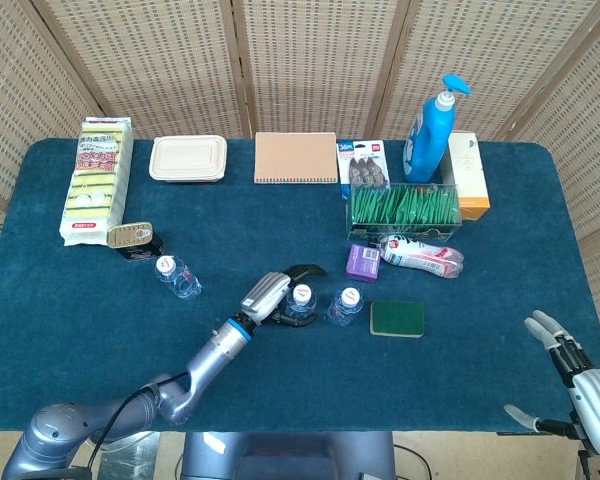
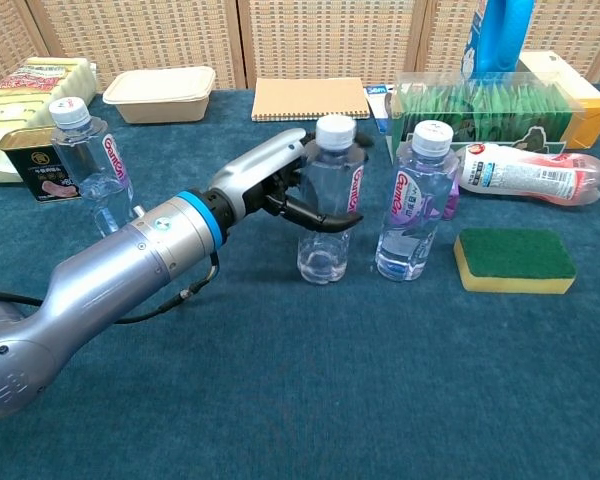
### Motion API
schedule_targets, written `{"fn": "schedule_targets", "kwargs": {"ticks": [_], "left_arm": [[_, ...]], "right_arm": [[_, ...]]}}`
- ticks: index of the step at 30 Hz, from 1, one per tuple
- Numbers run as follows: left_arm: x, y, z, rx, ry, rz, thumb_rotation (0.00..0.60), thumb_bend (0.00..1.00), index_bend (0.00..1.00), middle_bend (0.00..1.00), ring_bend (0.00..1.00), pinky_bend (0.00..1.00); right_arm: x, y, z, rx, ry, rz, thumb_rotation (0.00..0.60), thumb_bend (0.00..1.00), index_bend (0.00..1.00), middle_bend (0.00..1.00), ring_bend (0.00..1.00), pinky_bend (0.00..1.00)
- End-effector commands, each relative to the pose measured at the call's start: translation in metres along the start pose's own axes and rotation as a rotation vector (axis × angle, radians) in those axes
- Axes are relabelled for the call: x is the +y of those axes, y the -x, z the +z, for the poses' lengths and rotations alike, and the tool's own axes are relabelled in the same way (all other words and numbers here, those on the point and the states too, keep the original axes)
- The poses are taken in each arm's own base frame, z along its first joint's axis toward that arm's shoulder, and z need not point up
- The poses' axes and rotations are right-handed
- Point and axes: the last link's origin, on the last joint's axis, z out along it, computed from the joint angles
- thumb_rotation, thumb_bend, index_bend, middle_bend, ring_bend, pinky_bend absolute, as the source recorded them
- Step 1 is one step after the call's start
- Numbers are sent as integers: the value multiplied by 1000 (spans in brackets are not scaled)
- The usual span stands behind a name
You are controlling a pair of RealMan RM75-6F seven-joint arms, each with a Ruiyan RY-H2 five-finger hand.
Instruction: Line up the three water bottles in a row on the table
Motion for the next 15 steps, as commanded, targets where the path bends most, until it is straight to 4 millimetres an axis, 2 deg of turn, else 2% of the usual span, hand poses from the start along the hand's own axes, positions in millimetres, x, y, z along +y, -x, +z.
{"fn": "schedule_targets", "kwargs": {"ticks": [1, 6, 15], "left_arm": [[1, -1, 0, 9, 5, 14, 600, 249, 5, 69, 56, 288], [2, -3, -1, 18, 9, 19, 600, 225, 0, 20, 0, 208], [-1, -2, -10, 3, -2, 9, 600, 201, 0, 0, 0, 189]], "right_arm": [[0, 0, 0, 1, 0, 1, 600, 0, 44, 29, 0, 96], [-1, -1, -1, 2, -3, 2, 600, 0, 44, 28, 0, 96], [-1, -1, -2, 3, -6, 3, 600, 0, 44, 28, 0, 96]]}}
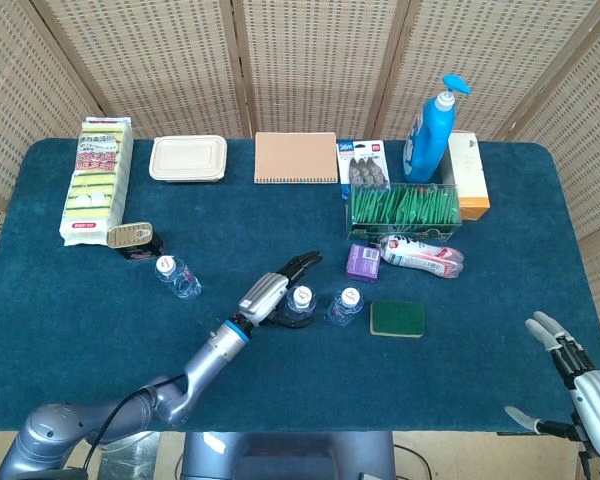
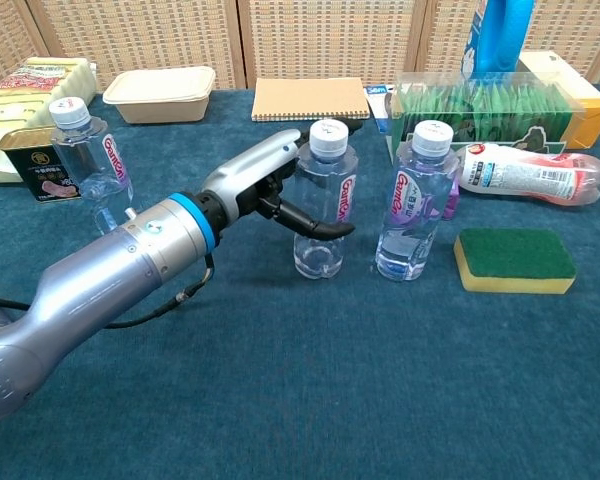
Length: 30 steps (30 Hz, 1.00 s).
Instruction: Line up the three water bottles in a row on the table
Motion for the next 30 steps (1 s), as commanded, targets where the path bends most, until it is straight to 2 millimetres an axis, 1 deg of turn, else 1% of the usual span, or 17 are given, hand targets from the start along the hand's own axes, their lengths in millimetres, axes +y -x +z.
{"fn": "schedule_targets", "kwargs": {"ticks": [1, 7, 14, 17, 21, 26, 28, 29, 30], "left_arm": [[-2, -3, -5, 11, 0, -12, 600, 191, 0, 0, 0, 182], [-4, -10, -14, 54, 4, -38, 600, 156, 0, 0, 0, 147], [1, -25, -25, 86, 37, -68, 600, 145, 0, 0, 0, 138], [4, -35, -31, 99, 43, -88, 600, 142, 0, 0, 0, 117], [11, -53, -38, 116, 59, -73, 600, 141, 0, 0, 0, 66], [20, -79, -53, 135, 63, -30, 600, 133, 0, 0, 0, 4], [25, -93, -62, 144, 60, -9, 600, 101, 0, 0, 0, 0], [30, -108, -69, 170, 69, 19, 600, 85, 0, 0, 0, 0], [34, -117, -76, 179, 73, 38, 600, 58, 0, 0, 0, 0]], "right_arm": [[0, 0, 0, 2, -1, 1, 600, 0, 44, 28, 0, 96], [-2, 1, 0, -5, -5, 3, 600, 0, 45, 28, 0, 95], [-4, 1, -2, -3, -10, 3, 600, 0, 45, 28, 0, 95], [-4, 1, -3, -6, -13, 1, 600, 0, 45, 28, 0, 95], [-6, 3, -3, -11, -15, -1, 600, 0, 46, 28, 0, 96], [-8, 4, -4, -11, -19, -4, 600, 0, 46, 29, 0, 95], [-9, 5, -5, -15, -23, -5, 600, 0, 46, 29, 0, 95], [-10, 6, -5, -20, -26, -8, 600, 0, 46, 28, 0, 95], [-11, 7, -5, -23, -27, -9, 600, 0, 46, 28, 0, 95]]}}
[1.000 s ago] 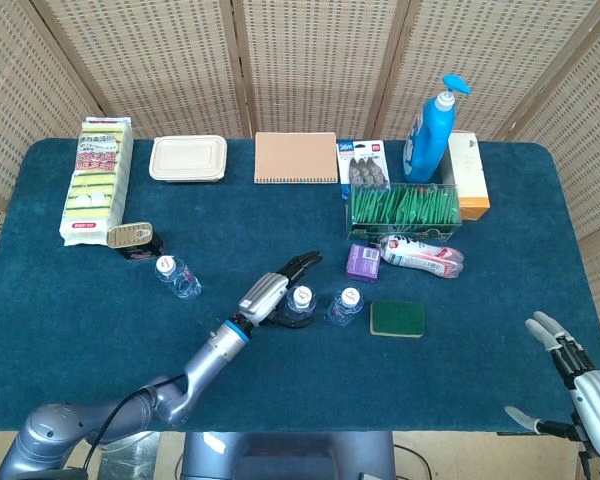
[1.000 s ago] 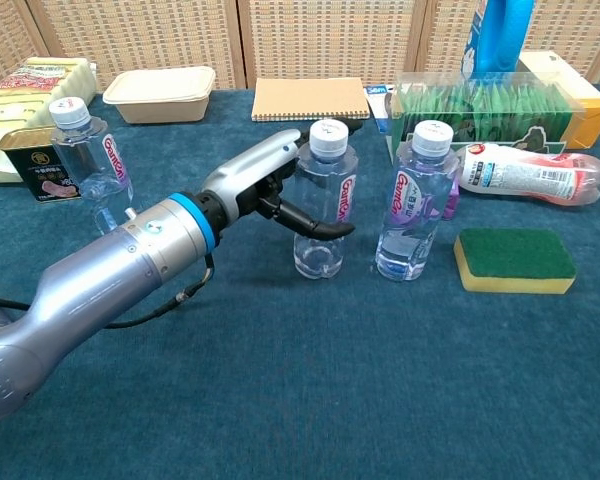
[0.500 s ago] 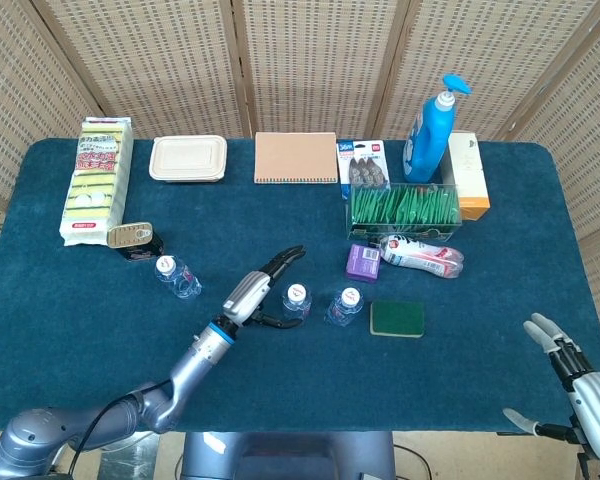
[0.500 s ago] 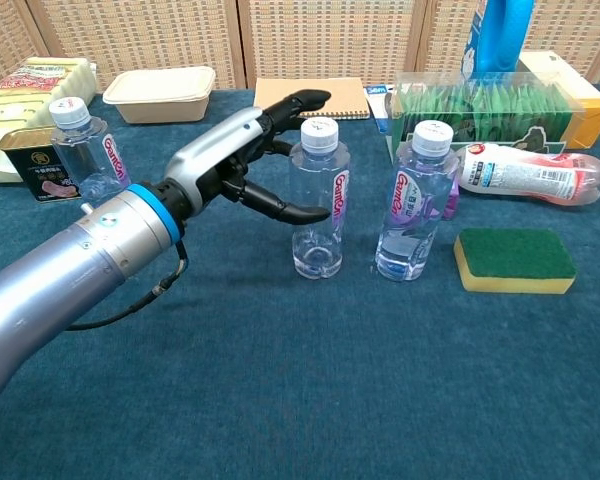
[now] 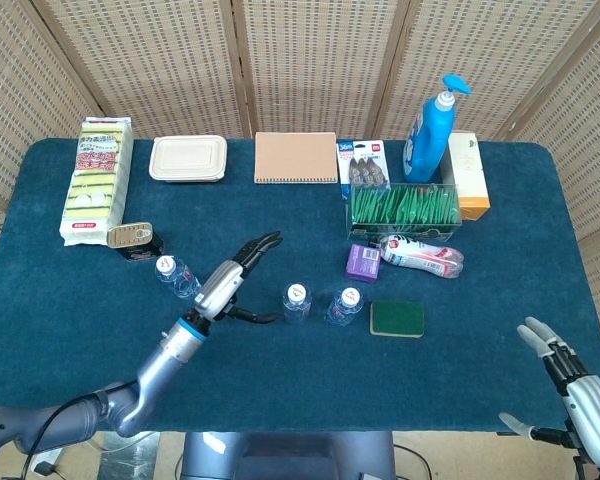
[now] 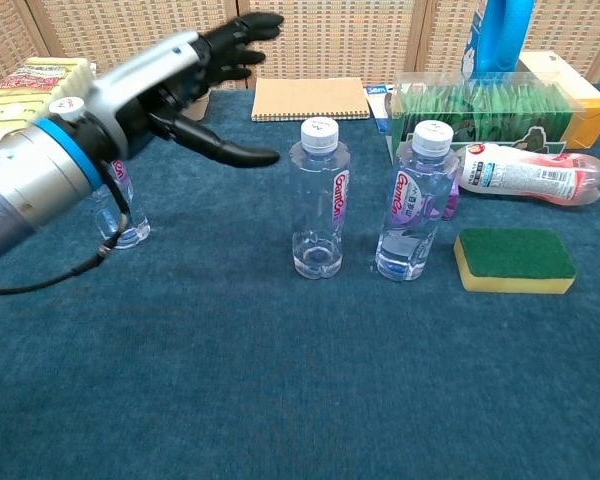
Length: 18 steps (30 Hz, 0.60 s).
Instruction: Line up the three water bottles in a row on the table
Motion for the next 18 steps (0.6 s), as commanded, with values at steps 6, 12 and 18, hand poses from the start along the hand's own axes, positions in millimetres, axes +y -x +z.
{"fn": "schedule_targets", "kwargs": {"ticks": [6, 12, 18], "left_arm": [[32, -88, -39, 137, 22, 91, 600, 9, 0, 0, 0, 0], [16, -135, -77, 222, -32, 4, 600, 9, 0, 0, 0, 0], [-31, -152, -108, 274, -122, -91, 600, 9, 0, 0, 0, 0]], "right_arm": [[-5, 5, -1, -18, -11, -3, 600, 0, 45, 28, 0, 95], [-7, 7, -1, -28, -16, -5, 600, 0, 46, 28, 0, 95], [-8, 9, 0, -42, -20, -3, 600, 0, 46, 29, 0, 95]]}}
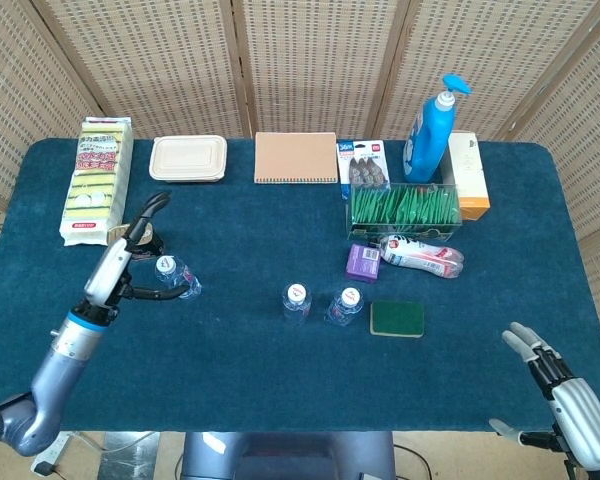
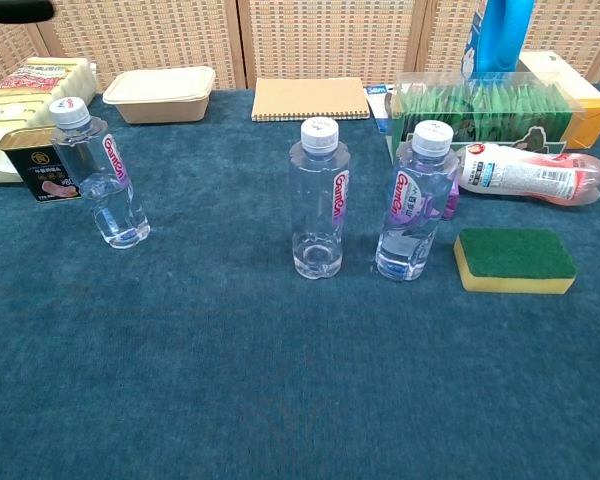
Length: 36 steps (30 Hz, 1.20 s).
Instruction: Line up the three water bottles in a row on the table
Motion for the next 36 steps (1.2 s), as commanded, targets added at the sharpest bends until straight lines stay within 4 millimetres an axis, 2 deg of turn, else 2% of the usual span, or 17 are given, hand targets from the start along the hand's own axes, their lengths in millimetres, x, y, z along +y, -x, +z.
{"fn": "schedule_targets", "kwargs": {"ticks": [1, 7, 11, 18, 31, 36], "left_arm": [[-42, -27, -27, 60, -84, -56, 600, 9, 0, 0, 0, 0], [-82, -25, -42, 91, -143, -198, 600, 9, 0, 0, 0, 0], [-101, -12, -47, 52, -183, -225, 600, 10, 0, 0, 0, 0], [-119, 17, -39, 3, -213, -255, 600, 9, 0, 0, 0, 0], [-134, 60, -23, -69, -251, -281, 600, 9, 0, 0, 0, 5], [-140, 70, -21, -69, -270, -289, 600, 10, 0, 0, 0, 8]], "right_arm": [[-1, 1, 0, -5, -5, 2, 600, 0, 45, 29, 0, 95], [-3, 3, 0, -18, -14, 4, 600, 0, 46, 28, 0, 95], [-3, 3, 0, -22, -12, 3, 600, 0, 46, 28, 0, 95], [-2, 3, 1, -24, -6, 4, 600, 0, 46, 28, 0, 95], [-1, 6, 3, -35, 1, 2, 600, 0, 46, 28, 0, 95], [0, 6, 3, -36, 5, 4, 600, 0, 46, 28, 0, 95]]}}
